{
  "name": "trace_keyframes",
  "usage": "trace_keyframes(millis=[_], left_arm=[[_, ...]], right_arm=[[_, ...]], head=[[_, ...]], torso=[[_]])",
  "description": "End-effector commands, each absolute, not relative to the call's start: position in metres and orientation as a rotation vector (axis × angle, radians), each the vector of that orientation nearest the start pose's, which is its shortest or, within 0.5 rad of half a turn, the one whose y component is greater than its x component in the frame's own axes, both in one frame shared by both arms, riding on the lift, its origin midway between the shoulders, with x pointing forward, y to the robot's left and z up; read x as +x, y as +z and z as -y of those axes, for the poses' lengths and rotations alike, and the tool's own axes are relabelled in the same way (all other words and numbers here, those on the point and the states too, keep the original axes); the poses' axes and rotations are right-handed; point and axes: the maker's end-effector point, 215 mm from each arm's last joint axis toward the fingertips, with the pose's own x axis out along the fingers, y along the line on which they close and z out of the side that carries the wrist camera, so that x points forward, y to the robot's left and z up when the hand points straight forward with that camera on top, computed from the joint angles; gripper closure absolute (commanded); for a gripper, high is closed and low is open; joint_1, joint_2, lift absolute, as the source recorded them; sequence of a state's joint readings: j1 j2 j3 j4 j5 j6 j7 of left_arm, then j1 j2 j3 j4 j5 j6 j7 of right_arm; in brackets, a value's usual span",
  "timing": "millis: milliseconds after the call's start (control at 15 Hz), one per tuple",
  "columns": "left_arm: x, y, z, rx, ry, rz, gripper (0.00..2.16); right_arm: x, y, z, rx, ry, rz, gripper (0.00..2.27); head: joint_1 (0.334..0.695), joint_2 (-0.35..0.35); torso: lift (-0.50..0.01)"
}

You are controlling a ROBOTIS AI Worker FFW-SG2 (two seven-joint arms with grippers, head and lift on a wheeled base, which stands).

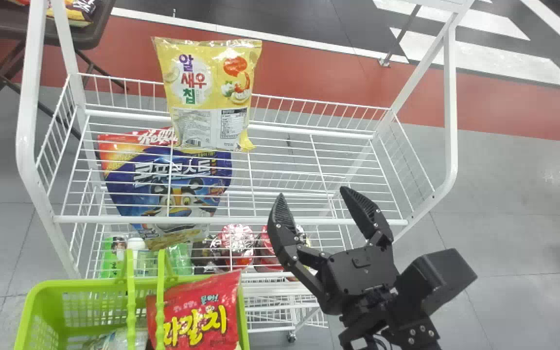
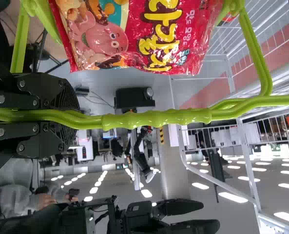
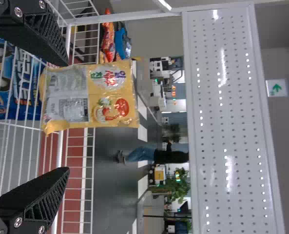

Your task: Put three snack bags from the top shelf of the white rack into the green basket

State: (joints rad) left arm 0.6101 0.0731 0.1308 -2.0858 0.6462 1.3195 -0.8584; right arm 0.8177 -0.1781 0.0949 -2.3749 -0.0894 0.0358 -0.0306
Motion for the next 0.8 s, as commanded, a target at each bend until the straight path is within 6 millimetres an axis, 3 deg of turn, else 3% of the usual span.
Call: trace_keyframes(millis=[0,267,733], left_arm=[[0.1719,-0.4505,-0.0277,-1.055,-0.967,-1.079,1.51],[0.1647,-0.4521,-0.0206,-1.044,-0.980,-1.097,1.51],[0.1649,-0.4480,-0.0188,-1.033,-0.983,-1.088,1.51]], right_arm=[[0.3572,-0.3109,0.1813,0.027,0.156,-0.107,0.04],[0.3543,-0.3161,0.1813,0.027,0.153,-0.127,0.04],[0.3537,-0.3192,0.1831,0.028,0.151,-0.134,0.04]], head=[[0.695,-0.317],[0.695,-0.350],[0.695,-0.350]], torso=[[0.000],[0.000],[0.000]])
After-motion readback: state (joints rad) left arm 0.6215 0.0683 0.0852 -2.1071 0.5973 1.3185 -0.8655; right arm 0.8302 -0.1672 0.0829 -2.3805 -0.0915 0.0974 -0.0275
